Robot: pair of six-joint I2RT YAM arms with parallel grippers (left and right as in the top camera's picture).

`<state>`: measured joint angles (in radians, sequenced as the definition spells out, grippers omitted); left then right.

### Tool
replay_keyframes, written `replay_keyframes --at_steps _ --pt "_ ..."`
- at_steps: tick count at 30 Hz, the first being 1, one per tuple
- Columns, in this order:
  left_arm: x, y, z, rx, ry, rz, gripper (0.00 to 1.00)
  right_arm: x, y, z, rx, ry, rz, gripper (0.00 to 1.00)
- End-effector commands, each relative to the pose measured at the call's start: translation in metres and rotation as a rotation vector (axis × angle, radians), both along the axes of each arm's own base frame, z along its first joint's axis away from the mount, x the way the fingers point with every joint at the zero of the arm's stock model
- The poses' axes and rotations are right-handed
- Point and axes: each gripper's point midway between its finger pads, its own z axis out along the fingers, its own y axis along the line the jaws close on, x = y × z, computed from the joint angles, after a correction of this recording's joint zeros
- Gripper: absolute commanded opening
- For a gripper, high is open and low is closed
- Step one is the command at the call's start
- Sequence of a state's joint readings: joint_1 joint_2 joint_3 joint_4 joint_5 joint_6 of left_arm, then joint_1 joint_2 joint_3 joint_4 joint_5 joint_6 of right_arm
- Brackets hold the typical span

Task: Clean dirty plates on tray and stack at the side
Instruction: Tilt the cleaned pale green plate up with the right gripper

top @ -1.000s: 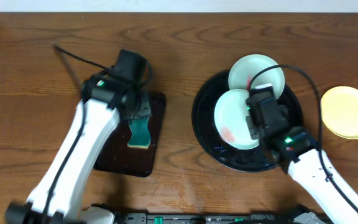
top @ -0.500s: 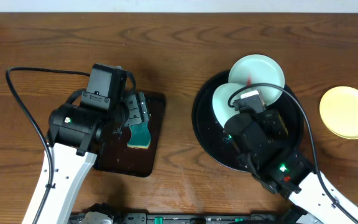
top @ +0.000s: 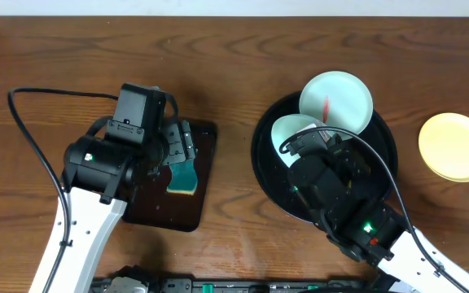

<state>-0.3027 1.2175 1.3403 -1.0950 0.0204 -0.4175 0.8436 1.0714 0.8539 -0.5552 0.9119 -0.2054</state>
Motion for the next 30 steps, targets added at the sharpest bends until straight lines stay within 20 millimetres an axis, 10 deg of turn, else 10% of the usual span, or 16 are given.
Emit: replay_keyframes --at_steps 1,30 --pt "0.0006 0.0022 0.002 0.006 -0.006 0.002 0.82 0.0006 -0.001 0.014 -0.008 -0.037 -0.008 0.01" --pt "0.0006 0.0022 0.002 0.006 -0.006 0.002 0.83 0.0007 -0.0059 0.0169 -0.024 -0.053 -0.032 0.01"
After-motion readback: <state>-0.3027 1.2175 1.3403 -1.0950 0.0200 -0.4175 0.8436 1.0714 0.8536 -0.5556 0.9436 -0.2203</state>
